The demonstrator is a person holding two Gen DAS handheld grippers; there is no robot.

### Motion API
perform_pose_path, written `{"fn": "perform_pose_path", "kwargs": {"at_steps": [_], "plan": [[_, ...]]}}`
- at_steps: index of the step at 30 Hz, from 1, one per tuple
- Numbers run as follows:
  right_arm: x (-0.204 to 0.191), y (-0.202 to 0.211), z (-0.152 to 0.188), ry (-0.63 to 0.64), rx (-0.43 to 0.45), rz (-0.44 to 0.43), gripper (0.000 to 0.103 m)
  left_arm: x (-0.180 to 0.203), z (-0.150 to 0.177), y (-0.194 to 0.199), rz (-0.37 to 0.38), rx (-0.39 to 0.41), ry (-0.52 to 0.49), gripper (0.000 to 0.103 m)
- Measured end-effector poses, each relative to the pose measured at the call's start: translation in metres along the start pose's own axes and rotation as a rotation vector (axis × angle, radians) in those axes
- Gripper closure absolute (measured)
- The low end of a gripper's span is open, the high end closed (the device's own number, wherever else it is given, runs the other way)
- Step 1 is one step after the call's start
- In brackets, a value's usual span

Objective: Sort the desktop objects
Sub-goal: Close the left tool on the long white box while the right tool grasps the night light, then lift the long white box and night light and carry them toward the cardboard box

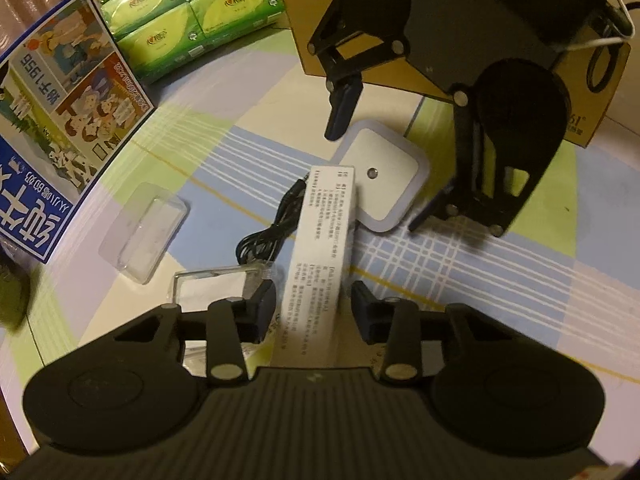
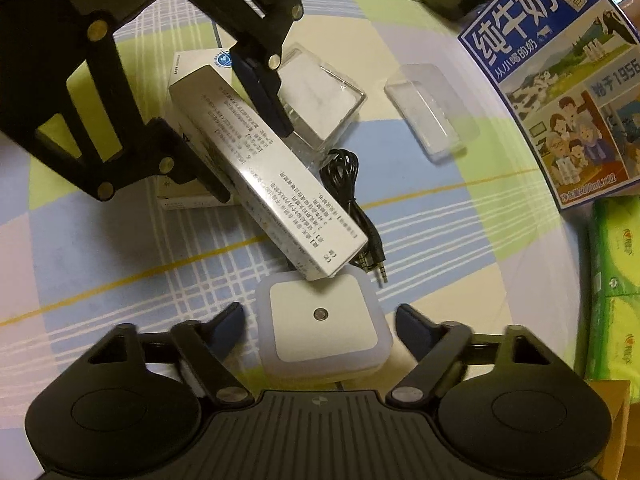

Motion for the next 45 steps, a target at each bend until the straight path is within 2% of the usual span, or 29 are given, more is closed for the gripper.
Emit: {"fn": "perform_pose_path", "kwargs": {"at_steps": [1, 4, 8, 11, 15, 27, 40, 45], "plan": [[0.0, 0.0, 0.0, -0.006, -0.003, 0.001, 0.036, 0.001, 0.0, -0.001, 0.001, -0.003, 0.0, 0.072], [0.0, 0.0, 0.001, -0.038, -0.017, 0.016, 0.038, 0.001, 0.0, -0.003, 0.009, -0.007, 0.015, 0.081], [-0.001, 0.006, 0.002, -0.12, -0.032, 0.026, 0.041, 0.001, 0.001, 0.0, 0.024, -0.015, 0.063, 0.081], [-0.008, 0.013, 0.004, -0.174, -0.043, -0.011, 0.041, 0.005, 0.006, 0.006, 0.0, -0.03, 0.119, 0.081], [-0.019, 0.026, 0.011, -0.296, -0.037, -0.049, 0.041, 0.014, 0.015, 0.022, 0.004, -0.029, 0.194, 0.081], [-0.098, 0.076, 0.053, -0.545, 0.05, -0.132, 0.041, 0.088, 0.051, 0.071, 0.002, 0.001, 0.359, 0.082], [-0.13, 0.149, 0.103, -0.799, 0.21, -0.084, 0.041, 0.136, 0.063, 0.125, -0.081, 0.044, 0.668, 0.082], [-0.141, 0.178, 0.12, -0.868, 0.271, -0.053, 0.041, 0.152, 0.055, 0.149, -0.124, 0.082, 0.734, 0.082]]}}
Point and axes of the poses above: each gripper's, at about its wrist camera, not at the fingertips, and y roughly against the way its jaws point, x to its right, z to its underside, the point moved 2 cm from there along -y, roughly the way its jaws point, and after that the axes turned 6 degrees about -x, right-handed, at the moved point
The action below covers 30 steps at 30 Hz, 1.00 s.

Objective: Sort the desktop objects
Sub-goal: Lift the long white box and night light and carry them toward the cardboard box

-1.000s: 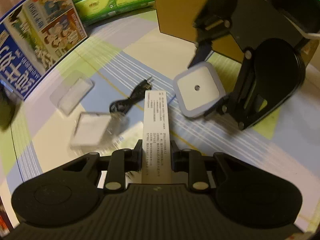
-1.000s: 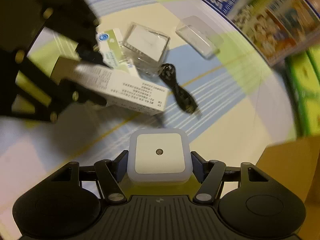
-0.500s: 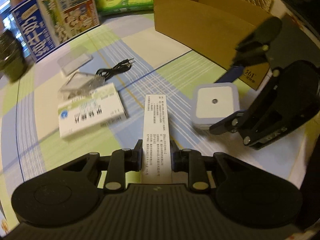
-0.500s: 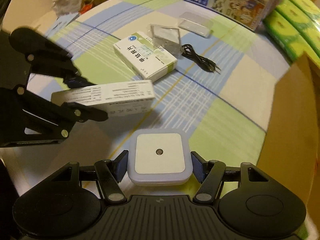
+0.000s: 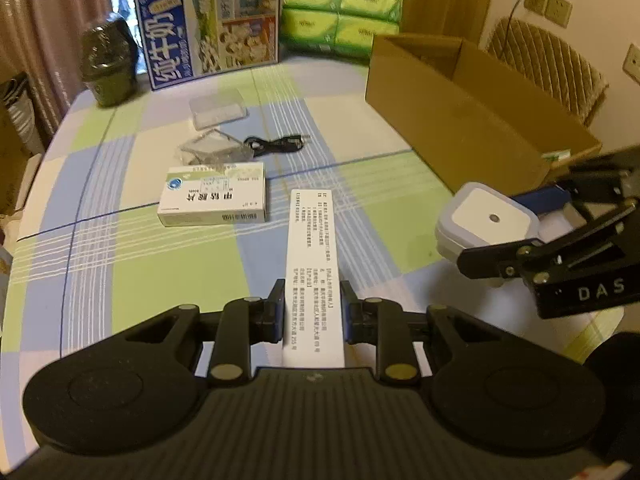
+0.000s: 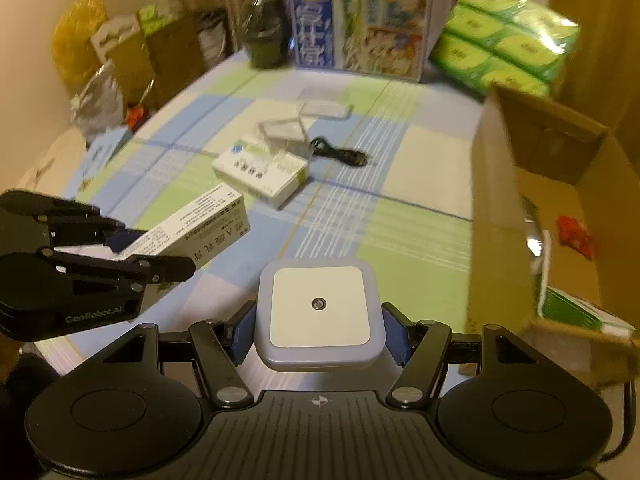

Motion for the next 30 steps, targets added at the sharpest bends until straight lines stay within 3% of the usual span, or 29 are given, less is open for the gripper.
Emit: {"fn": "perform_pose_path", "kwargs": {"at_steps": [11, 21, 30], "plan": [[0.006, 0.063, 0.032, -0.104, 0.123, 0.018, 0.041, 0.043, 0.017, 0.037, -0.005, 0.064, 0.082, 0.082], [0.024, 0.095, 0.06, -0.151, 0.168, 0.055, 0.041, 0.076, 0.034, 0.051, 0.039, 0.045, 0.122, 0.082], [0.041, 0.116, 0.079, -0.183, 0.193, 0.101, 0.041, 0.096, 0.034, 0.057, 0.032, 0.058, 0.075, 0.082]]}}
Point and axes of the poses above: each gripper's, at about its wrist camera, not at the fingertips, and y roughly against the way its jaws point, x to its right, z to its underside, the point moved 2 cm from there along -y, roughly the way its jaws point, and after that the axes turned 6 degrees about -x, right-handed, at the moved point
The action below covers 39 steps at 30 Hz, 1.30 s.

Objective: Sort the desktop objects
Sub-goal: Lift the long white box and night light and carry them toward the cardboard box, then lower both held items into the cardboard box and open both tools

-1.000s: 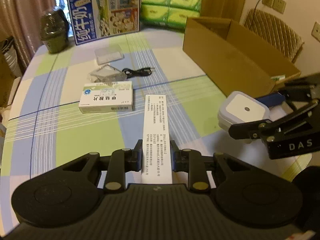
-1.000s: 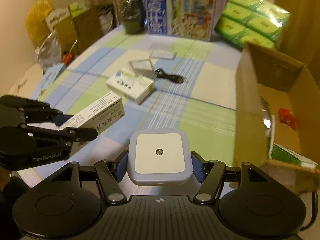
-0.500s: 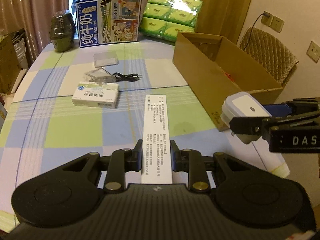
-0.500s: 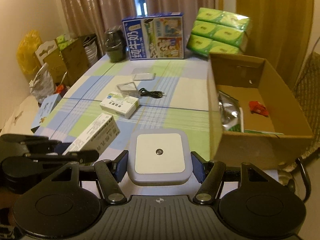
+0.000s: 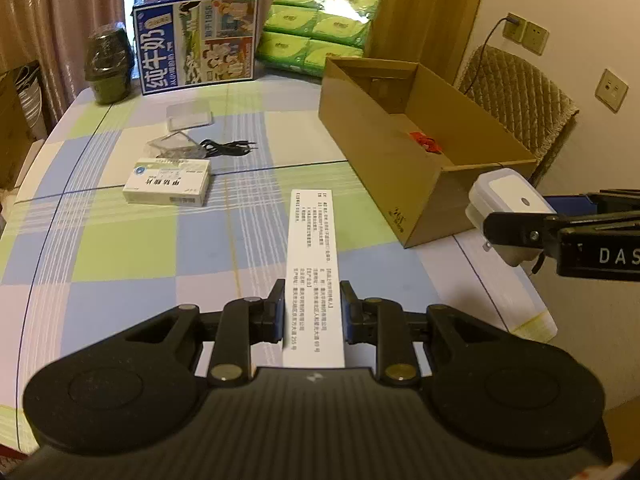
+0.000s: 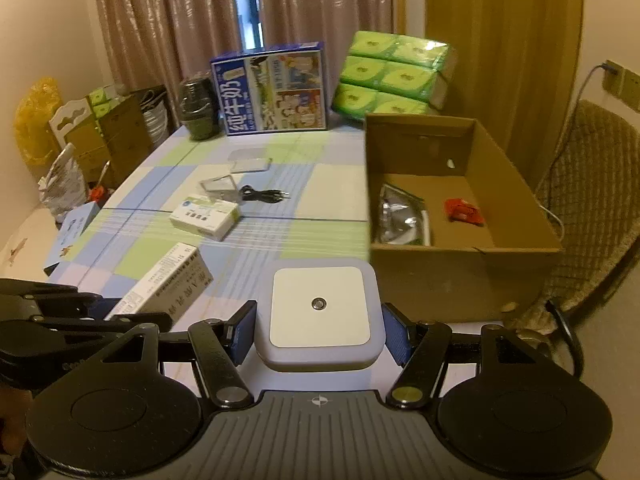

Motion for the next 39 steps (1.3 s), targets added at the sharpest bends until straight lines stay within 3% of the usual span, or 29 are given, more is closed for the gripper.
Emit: {"fn": "perform_pose_path", "kwargs": {"at_steps": [18, 39], "plan": [[0.055, 0.026, 0.009, -0.059, 0.028, 0.091, 0.041, 0.055, -0.023, -0.007, 0.067, 0.006, -0.057, 0.082], [0.104, 0.035, 0.008, -0.095, 0.044, 0.131, 0.041, 0.122, -0.047, -0.023, 0.124, 0.009, -0.137, 0.082]]}}
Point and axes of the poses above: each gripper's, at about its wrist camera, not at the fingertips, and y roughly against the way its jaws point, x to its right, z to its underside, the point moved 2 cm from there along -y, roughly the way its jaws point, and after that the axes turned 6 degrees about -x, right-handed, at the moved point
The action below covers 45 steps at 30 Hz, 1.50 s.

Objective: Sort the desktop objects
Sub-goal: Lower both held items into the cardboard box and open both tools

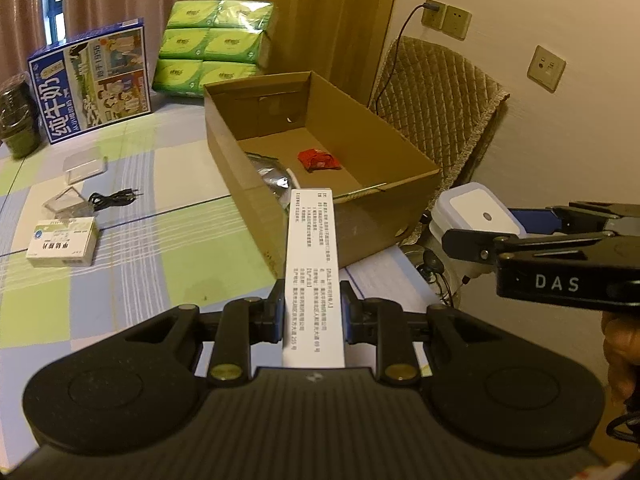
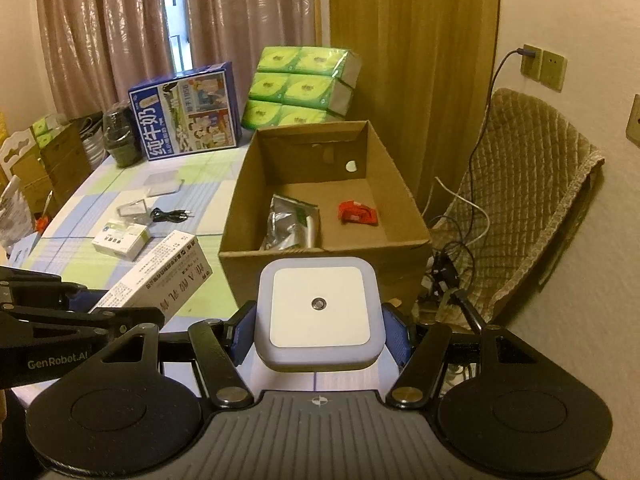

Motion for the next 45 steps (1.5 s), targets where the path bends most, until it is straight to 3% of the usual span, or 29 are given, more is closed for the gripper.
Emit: {"fn": "perform_pose_path", "kwargs": {"at_steps": [20, 35, 45], "plan": [[0.029, -0.036, -0.064, 0.009, 0.025, -0.023, 0.041, 0.009, -0.078, -0.042, -0.005, 0.033, 0.012, 0.082], [0.049, -0.085, -0.113, -0.032, 0.01, -0.002, 0.041, -0.014, -0.133, -0.09, 0.03, 0.024, 0.075, 0.082], [0.057, -0.116, -0.123, -0.06, -0.014, 0.009, 0.041, -0.03, -0.146, -0.122, 0.067, 0.026, 0.103, 0.079]]}}
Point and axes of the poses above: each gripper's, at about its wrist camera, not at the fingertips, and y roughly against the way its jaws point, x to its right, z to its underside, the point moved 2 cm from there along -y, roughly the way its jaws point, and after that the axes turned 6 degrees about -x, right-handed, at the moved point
